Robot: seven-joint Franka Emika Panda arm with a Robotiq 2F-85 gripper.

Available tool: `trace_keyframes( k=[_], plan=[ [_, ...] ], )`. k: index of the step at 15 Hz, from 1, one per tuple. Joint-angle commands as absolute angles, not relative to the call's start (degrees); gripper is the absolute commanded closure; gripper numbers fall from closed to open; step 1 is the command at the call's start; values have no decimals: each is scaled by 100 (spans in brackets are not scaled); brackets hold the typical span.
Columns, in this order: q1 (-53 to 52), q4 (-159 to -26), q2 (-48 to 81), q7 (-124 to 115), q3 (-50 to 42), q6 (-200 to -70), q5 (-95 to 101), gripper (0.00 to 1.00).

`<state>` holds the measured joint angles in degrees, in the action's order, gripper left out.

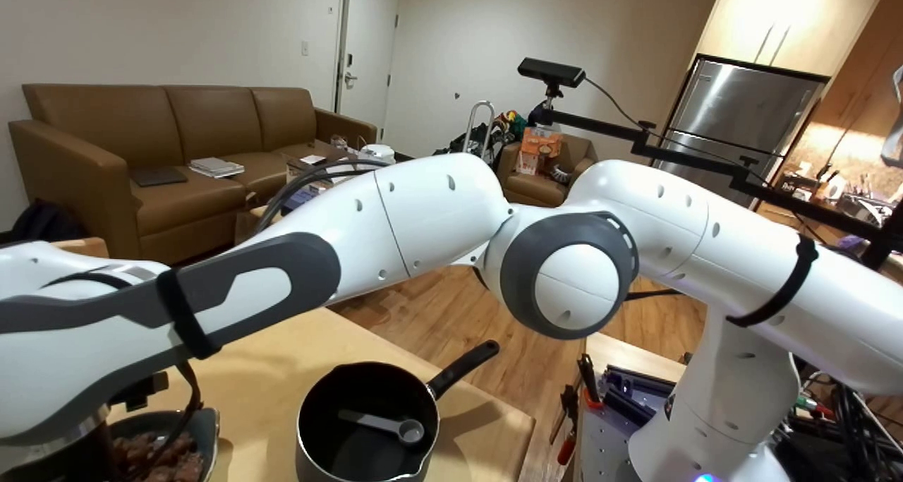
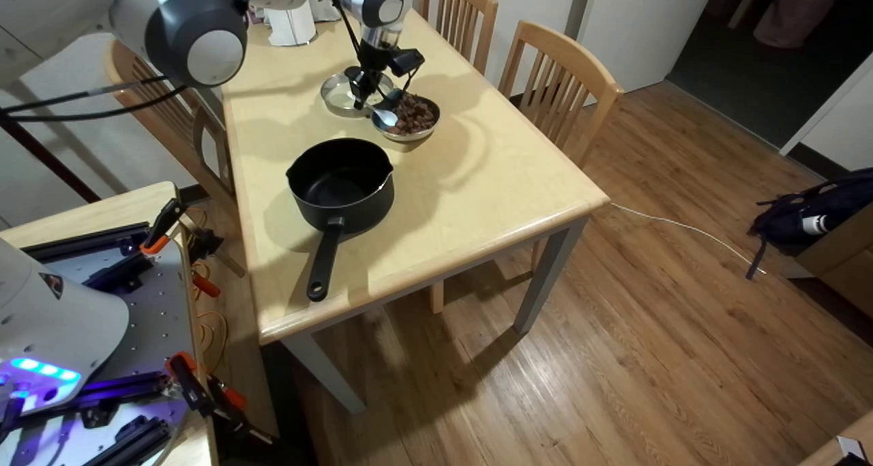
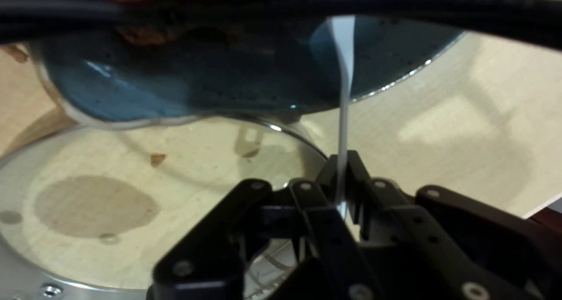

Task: Pick up the white spoon from the bowl and place it in the black pot.

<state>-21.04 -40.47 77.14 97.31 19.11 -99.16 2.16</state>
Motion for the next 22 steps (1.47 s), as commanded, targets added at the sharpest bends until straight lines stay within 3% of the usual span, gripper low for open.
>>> trace_keyframes(
  k=[1,20,21,22],
  plan=[
    [-2080,-3867,7673,9870,1977,-9584,179,97],
    [-2035,-4890,6258,8807,1846,-10409,212,97],
    [-2017,-4953,6223,8828,1851,-10420,201,70],
    [-2006,-4949,6252,8848,1850,-10392,188,69]
  ],
)
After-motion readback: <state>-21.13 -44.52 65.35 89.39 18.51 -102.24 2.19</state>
